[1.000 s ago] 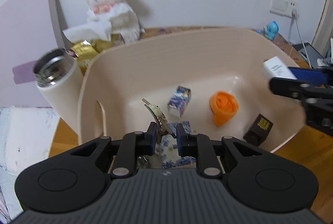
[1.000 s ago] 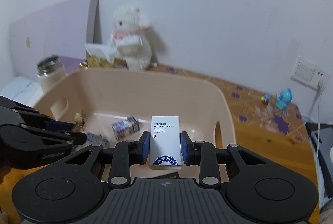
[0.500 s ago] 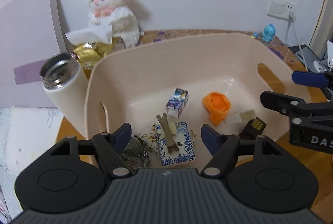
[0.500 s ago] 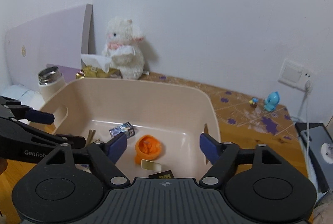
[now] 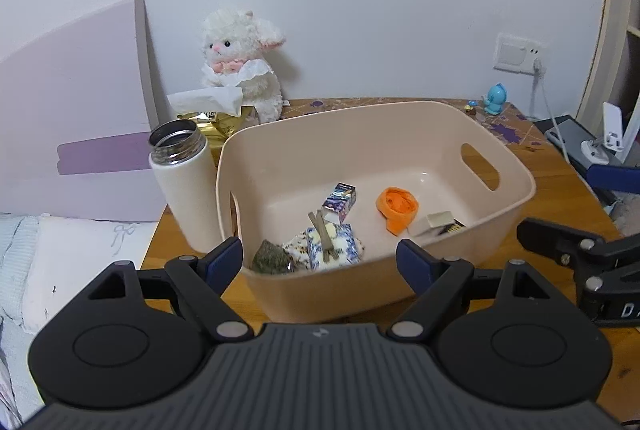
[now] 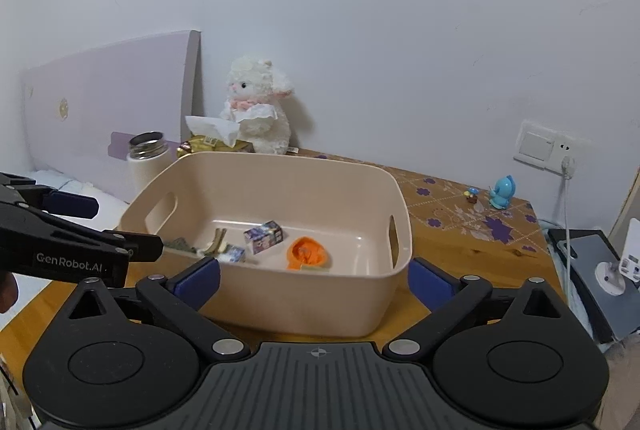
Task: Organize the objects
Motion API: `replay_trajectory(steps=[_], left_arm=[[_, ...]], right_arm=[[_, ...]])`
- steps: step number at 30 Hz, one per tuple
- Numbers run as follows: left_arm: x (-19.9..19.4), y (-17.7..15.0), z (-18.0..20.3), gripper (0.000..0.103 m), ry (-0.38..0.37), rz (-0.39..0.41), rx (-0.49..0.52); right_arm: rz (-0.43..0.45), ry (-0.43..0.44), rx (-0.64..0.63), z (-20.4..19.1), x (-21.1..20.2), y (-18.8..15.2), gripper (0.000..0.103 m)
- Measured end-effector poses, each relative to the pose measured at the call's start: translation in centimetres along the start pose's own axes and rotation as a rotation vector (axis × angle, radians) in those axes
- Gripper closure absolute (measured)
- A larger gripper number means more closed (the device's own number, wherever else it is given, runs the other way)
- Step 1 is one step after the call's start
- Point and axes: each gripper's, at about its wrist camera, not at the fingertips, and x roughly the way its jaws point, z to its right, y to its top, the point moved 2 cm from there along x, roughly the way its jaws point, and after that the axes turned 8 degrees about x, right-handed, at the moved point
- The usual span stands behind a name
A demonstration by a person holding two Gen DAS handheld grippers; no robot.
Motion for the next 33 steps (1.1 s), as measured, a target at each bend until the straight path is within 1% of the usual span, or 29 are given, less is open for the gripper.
replay_trajectory(steps=[10,14,20,26,31,33], left_arm=[[-4.6,-3.2,0.7,0.018,-0.009,0.012,-0.006],[-6.0,-4.2,0.9,0.018,-0.004,0.008,-0.005],[-7.5,-5.8,0.4,0.018,-0.007,-0.003,-0.033],[-9.0,-6.9,0.6,0.018,0.005,0.0,-0.018],[-10.3,-7.1,0.7,0.016,-0.026,0.017,-0.013],[-10.8,-7.2,0.9,0.016,-0.026,0.023,-0.006]], right_arm=[[-0.013,-0.004,0.028,-0.8,-3.9,-2.9,0.0],[-0.019,-0.004,0.04,-0.8,-5.1,-3.8,0.0],[-0.017,0.006,0.066,-0.5,-6.7,-4.7,0.0],[-0.026,-0.008,0.057,-0.5,-8.2,-5.6,0.0],[-0.023,-0.009,0.053,-0.6,-9.2,-6.0,0.0],[-0.023,-0.009,0.049,-0.6,-9.5,-6.1,0.0]])
